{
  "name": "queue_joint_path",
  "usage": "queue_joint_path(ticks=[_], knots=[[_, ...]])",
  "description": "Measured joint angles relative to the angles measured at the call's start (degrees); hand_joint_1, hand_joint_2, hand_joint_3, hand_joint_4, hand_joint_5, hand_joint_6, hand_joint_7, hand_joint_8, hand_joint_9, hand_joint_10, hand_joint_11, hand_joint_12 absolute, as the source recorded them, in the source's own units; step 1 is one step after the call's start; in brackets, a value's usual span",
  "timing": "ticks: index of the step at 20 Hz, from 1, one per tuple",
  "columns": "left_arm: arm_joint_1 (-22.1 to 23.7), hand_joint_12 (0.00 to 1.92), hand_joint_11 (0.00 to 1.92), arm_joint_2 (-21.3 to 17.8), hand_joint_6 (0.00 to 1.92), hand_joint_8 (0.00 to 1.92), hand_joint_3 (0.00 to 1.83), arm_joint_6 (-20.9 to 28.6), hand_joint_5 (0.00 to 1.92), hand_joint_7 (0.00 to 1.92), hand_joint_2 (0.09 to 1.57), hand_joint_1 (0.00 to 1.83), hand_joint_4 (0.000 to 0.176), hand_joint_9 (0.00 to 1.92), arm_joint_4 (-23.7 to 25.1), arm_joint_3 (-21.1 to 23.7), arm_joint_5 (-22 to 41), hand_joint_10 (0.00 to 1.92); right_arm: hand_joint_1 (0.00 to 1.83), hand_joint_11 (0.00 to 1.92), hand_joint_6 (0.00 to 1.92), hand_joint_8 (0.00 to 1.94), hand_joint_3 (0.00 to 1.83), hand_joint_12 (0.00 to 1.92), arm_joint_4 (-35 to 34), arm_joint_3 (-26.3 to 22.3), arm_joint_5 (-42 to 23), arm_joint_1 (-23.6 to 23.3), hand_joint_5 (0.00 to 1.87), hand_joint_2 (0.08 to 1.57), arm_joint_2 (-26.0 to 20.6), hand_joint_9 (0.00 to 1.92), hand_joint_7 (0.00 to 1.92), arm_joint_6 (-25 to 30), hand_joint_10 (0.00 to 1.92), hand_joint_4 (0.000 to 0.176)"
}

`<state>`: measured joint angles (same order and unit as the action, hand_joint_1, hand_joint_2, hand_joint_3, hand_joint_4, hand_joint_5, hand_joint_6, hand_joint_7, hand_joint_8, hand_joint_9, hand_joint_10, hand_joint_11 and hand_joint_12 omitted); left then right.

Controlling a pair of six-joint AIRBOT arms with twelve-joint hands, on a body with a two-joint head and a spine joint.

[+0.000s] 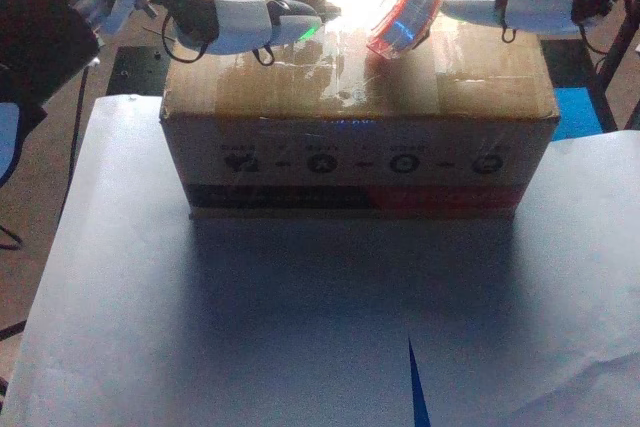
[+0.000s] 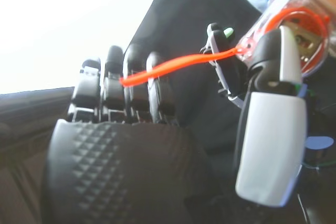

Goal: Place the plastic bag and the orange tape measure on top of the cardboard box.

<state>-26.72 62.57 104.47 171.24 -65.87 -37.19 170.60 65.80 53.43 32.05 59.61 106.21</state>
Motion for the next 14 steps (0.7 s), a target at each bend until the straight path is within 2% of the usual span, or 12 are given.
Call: queue_joint_path(ticks=[1,2,4,6,7,9,12,13,14], knots=[[0.0,1.71,0.0,0.0,0.01,0.02,0.0,0.0,0.52,0.44,1.02,0.93,0.0,0.04,0.0,0.0,-0.2,0.92,0.7,0.0,0.0,0.0,0.0,0.0,0.0,0.0,0.2,0.0,0.0,0.82,0.0,0.0,0.0,0.0,0.0,0.115],[0.0,1.74,0.0,0.0,0.01,0.03,0.0,0.0,0.53,0.48,1.02,0.93,0.0,0.09,0.0,0.0,-0.5,0.98,0.69,0.0,0.0,0.0,0.0,0.0,0.0,0.0,0.2,0.0,0.0,0.81,-0.1,0.0,0.0,0.0,0.0,0.143],[0.0,1.72,0.0,0.0,0.01,0.03,0.0,0.0,0.53,0.48,1.02,0.91,0.0,0.08,0.0,0.2,-0.9,0.98,0.69,0.0,0.0,0.0,0.0,0.0,0.0,0.0,0.2,0.0,0.0,0.79,-0.3,0.0,0.0,0.0,0.0,0.15],[-0.3,1.68,0.0,0.0,0.02,0.02,0.0,0.0,0.54,0.47,1.02,0.9,0.0,0.08,0.0,0.2,-1.5,0.92,0.71,0.0,0.0,0.0,0.0,0.0,0.0,0.0,0.2,0.0,0.0,0.8,-0.5,0.0,0.0,0.0,0.0,0.147],[-0.6,1.67,0.0,0.0,0.02,0.02,0.0,0.0,0.55,0.48,1.02,0.91,0.0,0.08,0.0,0.3,-1.7,0.89,0.68,0.0,0.0,0.0,0.0,0.0,0.0,0.0,0.2,0.0,0.0,0.8,-0.6,0.0,0.0,0.0,0.0,0.136],[-0.7,1.65,0.0,-0.1,0.02,0.01,0.0,0.0,0.56,0.47,1.02,0.91,0.0,0.06,0.0,0.7,-1.7,0.86,0.66,0.0,0.01,0.0,0.0,0.0,0.0,0.0,0.2,0.0,0.02,0.8,-0.6,0.0,0.0,0.0,0.0,0.125],[-0.9,1.64,0.0,-0.2,0.04,0.01,0.0,0.0,0.59,0.49,1.01,0.92,0.0,0.08,0.0,0.8,-2.2,0.85,0.64,0.0,0.0,0.0,0.0,0.0,0.0,-0.1,0.2,0.0,0.01,0.81,-0.8,0.0,0.0,0.0,0.0,0.118],[-1.1,1.64,0.0,-0.3,0.04,0.01,0.0,0.0,0.59,0.48,1.01,0.93,0.0,0.08,0.0,0.9,-2.4,0.84,0.61,0.0,0.0,0.0,0.01,0.0,0.0,-0.3,0.1,0.0,0.01,0.82,-1.1,0.0,0.0,0.0,0.0,0.123],[-1.3,1.64,0.0,-0.7,0.04,0.02,0.0,0.0,0.6,0.5,1.0,0.95,0.0,0.1,-0.1,1.2,-2.6,0.85,0.58,0.0,0.0,0.0,0.01,0.0,0.0,-1.0,0.2,0.0,0.01,0.83,-1.7,0.0,0.0,0.0,0.0,0.107]])
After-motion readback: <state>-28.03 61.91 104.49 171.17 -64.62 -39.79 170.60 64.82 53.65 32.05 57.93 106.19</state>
